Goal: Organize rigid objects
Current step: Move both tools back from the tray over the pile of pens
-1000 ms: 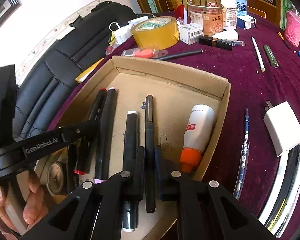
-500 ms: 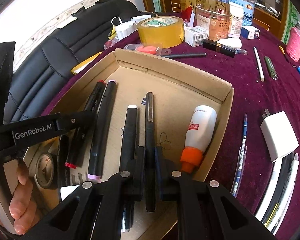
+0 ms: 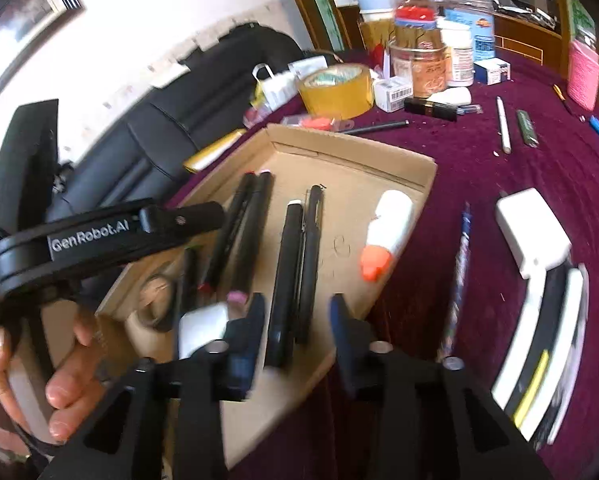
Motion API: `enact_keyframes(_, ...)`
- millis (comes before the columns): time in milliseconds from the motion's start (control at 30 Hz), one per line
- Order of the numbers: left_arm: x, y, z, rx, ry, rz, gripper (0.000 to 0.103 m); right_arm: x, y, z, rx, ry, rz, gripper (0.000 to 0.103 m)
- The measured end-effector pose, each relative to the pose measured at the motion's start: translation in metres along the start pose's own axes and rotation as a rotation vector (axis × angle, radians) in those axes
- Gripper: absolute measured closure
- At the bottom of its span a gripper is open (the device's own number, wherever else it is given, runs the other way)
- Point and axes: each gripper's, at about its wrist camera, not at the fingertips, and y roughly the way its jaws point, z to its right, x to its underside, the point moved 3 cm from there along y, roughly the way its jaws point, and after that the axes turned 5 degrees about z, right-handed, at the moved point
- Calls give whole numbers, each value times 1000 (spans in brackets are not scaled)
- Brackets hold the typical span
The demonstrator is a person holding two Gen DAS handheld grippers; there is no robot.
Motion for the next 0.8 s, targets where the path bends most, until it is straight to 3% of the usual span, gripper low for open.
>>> enact_keyframes(233,46,-23,82,124,155,-5,40,38,-65,36,-38,87,83,60)
enact_keyframes(400,72,-23,125,157,242,-43,39,62,-101,70,-6,160,136,60)
enact_keyframes(600,96,-22,149,174,299,-75,39,80,-128,112,46,246,173,61)
enact_keyframes(800,106,-22,161,173,331,-89,39,82,-129,141,89,286,169,74)
